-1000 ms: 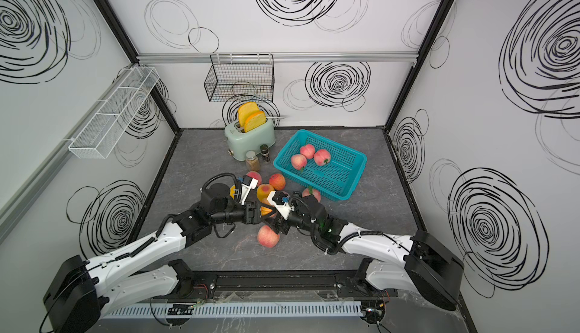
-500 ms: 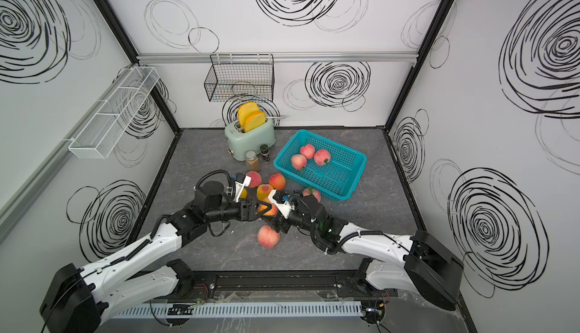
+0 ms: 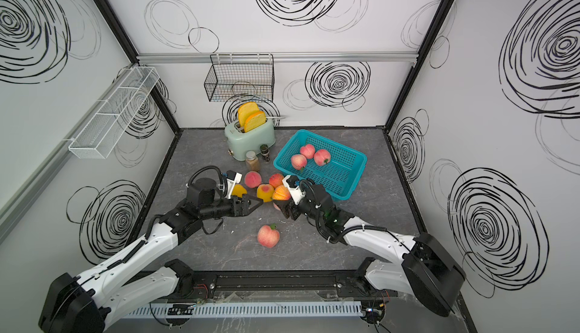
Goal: Put the peaches into the basket
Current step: Pick up the peach from the center of the board, then place the peach in the basket.
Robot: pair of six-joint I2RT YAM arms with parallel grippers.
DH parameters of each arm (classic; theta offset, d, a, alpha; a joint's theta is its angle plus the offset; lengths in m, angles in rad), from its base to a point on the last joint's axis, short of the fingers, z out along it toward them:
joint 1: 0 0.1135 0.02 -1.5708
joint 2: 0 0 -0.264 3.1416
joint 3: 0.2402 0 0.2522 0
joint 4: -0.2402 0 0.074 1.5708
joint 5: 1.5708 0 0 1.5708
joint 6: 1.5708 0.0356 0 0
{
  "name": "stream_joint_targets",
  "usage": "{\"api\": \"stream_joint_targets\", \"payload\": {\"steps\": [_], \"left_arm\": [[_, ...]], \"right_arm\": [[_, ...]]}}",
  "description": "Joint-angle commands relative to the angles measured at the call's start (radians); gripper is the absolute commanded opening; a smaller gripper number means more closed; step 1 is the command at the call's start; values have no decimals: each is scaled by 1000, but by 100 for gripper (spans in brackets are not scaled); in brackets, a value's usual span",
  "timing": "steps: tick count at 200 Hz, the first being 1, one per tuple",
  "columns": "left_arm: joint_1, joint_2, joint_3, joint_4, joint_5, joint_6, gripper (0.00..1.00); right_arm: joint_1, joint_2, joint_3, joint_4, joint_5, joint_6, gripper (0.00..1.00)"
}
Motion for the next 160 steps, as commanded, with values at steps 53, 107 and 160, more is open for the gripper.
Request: {"api": "stream_joint_targets", "payload": {"steps": [53, 107, 160], "left_arm": [[6, -24, 39, -17, -225, 73, 98], [-68, 16, 82, -43, -387, 130, 98], [-113, 83, 116, 20, -416, 134, 98]], "right_arm": [[-139, -14, 113, -155, -21, -6, 72], [-243, 35, 203, -231, -24, -29, 72], [-335, 106, 285, -254, -28, -35, 72]]}}
